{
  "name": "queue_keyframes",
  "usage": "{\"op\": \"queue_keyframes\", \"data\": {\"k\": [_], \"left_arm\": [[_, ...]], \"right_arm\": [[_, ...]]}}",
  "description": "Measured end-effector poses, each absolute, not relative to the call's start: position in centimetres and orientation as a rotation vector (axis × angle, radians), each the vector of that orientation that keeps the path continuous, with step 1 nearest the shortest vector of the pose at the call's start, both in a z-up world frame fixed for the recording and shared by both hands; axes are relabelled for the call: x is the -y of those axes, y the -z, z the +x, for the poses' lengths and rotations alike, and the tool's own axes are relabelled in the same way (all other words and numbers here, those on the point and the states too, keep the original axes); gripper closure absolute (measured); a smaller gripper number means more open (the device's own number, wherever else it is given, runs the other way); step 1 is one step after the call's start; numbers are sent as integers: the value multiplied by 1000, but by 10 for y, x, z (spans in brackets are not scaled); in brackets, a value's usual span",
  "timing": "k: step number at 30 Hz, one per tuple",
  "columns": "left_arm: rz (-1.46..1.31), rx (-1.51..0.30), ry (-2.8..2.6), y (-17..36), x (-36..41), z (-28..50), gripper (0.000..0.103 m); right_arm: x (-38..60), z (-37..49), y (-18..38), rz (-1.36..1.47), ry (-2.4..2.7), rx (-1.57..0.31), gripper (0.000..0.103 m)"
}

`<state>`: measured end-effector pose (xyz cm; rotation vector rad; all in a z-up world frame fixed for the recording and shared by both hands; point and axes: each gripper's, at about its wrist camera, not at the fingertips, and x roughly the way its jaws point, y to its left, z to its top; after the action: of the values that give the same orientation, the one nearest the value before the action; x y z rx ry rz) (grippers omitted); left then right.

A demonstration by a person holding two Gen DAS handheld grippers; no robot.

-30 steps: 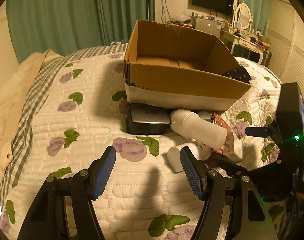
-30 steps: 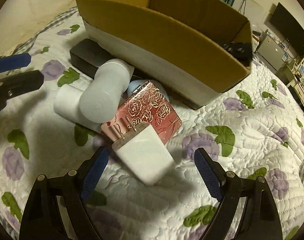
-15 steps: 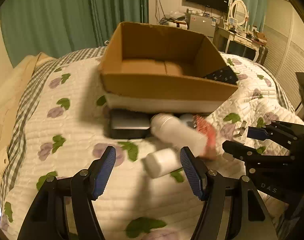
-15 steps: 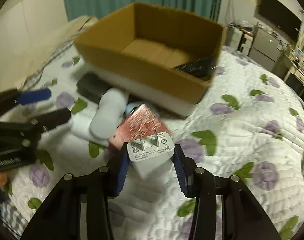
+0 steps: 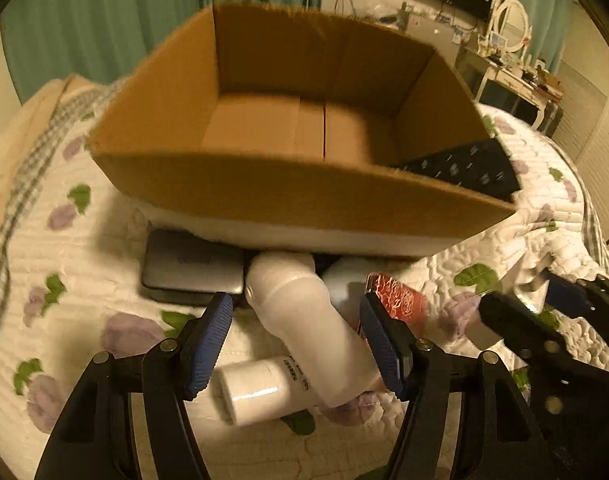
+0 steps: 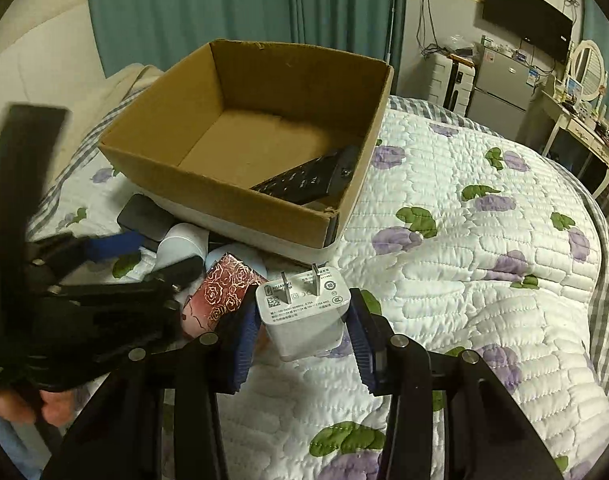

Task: Organize rigid objects
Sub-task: 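Grasp another white charger plug with the right gripper, then grasp the white roll-on bottle with the left gripper and lower it into the box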

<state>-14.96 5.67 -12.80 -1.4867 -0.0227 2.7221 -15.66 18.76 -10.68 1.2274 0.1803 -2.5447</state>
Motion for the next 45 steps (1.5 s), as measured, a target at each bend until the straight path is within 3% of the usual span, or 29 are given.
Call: {"op": "queue_keyframes", "data": {"k": [4,10,15,33,38,45], "left_arm": [[-1497,84,-2699,132,-52,-149,38],[-1545,70,-2600,132,-47,-140,60],[-1530,6,-2608,121,-42,-129,68],[-1159,-47,-2761,6,-33,-98,71],[-1038,-106,-2823,-26,-39,-119,71],[-984,-161,-2870,-30,-42,-168,71]], "right_arm": [[-187,-155,106,1216,2546,-183,61],[-187,-152,102,1205,2553,-184,61],[-187,-146,96,1184,2554,-183,61],[-182,-129,8,971,2599,-234,61],[-177,-152,-20,903,2615,-264,61],[-177,-199,-35,858,2638,-295,61]]}}
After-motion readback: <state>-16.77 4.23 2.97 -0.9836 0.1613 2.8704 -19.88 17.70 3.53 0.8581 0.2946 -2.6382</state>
